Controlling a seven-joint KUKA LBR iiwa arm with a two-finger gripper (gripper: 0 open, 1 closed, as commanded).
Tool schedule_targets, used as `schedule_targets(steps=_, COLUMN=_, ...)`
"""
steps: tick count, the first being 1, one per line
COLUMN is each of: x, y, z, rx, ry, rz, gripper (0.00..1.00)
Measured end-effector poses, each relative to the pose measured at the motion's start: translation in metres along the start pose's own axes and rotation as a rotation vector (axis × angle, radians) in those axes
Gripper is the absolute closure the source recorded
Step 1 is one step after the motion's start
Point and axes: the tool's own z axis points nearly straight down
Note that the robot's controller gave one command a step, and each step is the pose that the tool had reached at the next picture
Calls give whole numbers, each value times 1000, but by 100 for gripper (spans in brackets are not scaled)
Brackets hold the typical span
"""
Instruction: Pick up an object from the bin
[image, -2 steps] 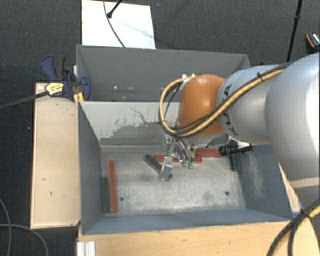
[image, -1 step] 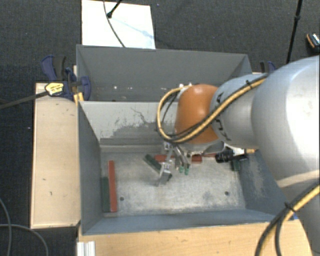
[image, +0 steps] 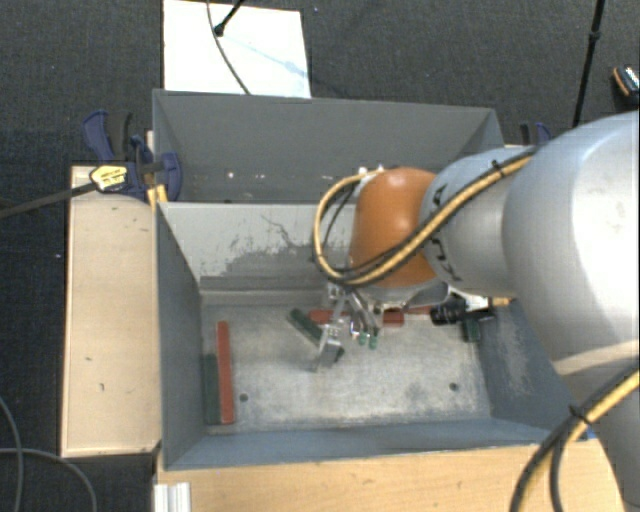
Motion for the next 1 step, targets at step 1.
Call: schedule_targets(steps=1, x=0, y=0, z=-1, rx=-1, ry=-1, rz=2, gripper=100)
